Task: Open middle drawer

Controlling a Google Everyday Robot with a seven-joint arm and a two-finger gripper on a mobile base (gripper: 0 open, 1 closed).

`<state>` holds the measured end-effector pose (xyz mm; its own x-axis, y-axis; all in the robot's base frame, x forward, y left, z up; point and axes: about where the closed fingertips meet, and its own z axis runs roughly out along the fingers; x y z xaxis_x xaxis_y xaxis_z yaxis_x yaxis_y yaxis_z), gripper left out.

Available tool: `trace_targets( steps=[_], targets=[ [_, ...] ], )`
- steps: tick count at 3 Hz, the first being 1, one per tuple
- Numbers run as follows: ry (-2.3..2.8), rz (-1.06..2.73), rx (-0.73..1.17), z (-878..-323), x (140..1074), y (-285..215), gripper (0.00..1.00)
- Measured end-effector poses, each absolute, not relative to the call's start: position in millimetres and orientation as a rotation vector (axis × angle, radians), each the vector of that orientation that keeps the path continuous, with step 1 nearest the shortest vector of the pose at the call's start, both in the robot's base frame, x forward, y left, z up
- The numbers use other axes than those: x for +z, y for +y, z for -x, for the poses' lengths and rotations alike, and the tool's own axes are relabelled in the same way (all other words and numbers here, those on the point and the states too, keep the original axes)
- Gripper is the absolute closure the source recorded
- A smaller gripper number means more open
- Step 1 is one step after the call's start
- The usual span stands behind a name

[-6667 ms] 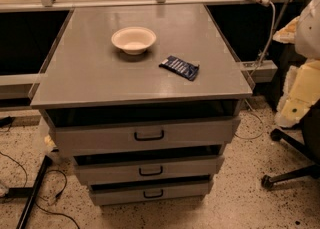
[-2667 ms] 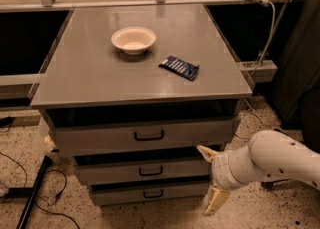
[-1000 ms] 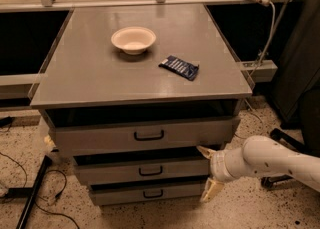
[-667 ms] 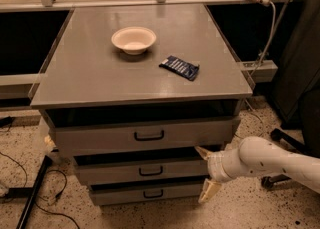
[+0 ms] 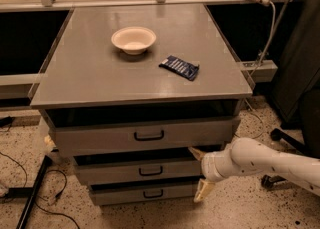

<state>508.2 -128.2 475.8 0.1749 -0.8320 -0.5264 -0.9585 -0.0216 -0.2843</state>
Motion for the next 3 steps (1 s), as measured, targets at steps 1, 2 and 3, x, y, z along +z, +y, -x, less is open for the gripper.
trace_targets(
  steps=[1,2,3],
  targets=[
    [1.661,1.883,0.263,-522.8,469.7,-125.5,0.00],
    [1.660,1.862,0.239,-541.4,463.9,-131.3,0.00],
    [1.709,1.810,0.243,-543.0,441.2,-143.7,0.00]
  ],
)
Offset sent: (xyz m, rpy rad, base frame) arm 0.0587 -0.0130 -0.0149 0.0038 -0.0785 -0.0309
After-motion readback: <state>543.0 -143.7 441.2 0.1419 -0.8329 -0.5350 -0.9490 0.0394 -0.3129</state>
